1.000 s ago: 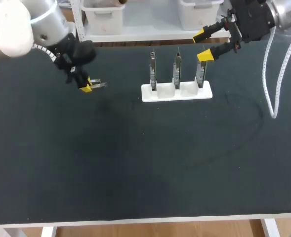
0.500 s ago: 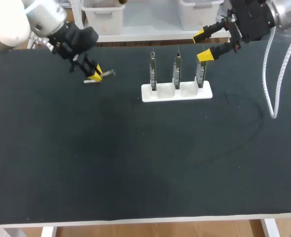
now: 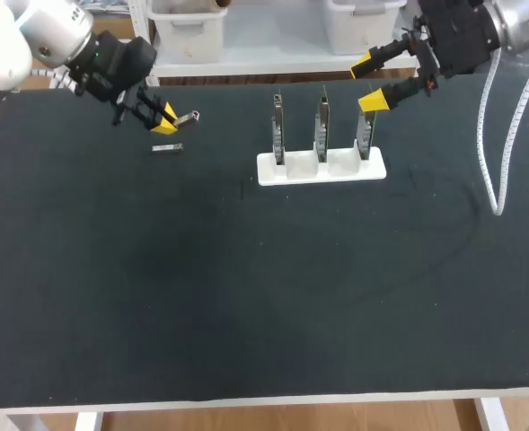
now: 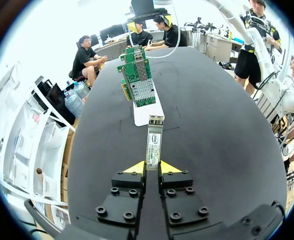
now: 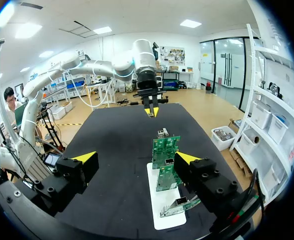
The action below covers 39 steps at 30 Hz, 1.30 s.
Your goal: Pick up the optical module with the left hand, and insert it into the network port with the right hand.
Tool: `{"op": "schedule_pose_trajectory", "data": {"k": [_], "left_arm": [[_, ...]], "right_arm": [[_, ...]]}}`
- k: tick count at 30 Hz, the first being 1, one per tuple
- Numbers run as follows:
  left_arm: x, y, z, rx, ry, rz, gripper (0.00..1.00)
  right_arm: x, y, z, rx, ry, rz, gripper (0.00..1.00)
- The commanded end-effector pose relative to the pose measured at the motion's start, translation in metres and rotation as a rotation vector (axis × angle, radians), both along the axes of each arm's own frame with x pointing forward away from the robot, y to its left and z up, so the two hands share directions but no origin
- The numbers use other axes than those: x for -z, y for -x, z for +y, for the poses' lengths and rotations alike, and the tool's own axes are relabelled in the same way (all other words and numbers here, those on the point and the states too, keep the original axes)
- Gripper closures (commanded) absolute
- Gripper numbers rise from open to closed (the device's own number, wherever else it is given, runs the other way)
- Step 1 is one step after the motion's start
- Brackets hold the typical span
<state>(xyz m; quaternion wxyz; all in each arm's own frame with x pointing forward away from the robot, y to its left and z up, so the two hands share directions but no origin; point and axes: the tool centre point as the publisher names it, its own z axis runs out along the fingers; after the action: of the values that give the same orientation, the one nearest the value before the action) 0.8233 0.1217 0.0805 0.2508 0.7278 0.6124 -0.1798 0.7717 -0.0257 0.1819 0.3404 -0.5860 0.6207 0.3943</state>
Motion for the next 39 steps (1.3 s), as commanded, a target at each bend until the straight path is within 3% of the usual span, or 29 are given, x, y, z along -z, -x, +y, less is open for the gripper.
{"op": "schedule_pose_trajectory", "data": {"k": [1, 28, 29, 39], "left_arm": [[0.000, 0.005, 0.000, -0.007, 0.002, -0.015, 1.00], [0.000, 0.005, 0.000, -0.007, 0.002, -0.015, 1.00], [-0.005, 0.003, -0.002, -0.010, 0.032, -0.017, 1.00], [-0.038, -0.012, -0.044, 0.047, 0.077, -0.061, 1.00]], "right_arm": [[0.000, 0.002, 0.000, 0.003, 0.001, -0.002, 0.00], [0.000, 0.002, 0.000, 0.003, 0.001, -0.002, 0.00], [0.000, 0.002, 0.000, 0.003, 0.001, -0.002, 0.00], [0.000, 0.002, 0.000, 0.003, 0.001, -0.002, 0.00]]}}
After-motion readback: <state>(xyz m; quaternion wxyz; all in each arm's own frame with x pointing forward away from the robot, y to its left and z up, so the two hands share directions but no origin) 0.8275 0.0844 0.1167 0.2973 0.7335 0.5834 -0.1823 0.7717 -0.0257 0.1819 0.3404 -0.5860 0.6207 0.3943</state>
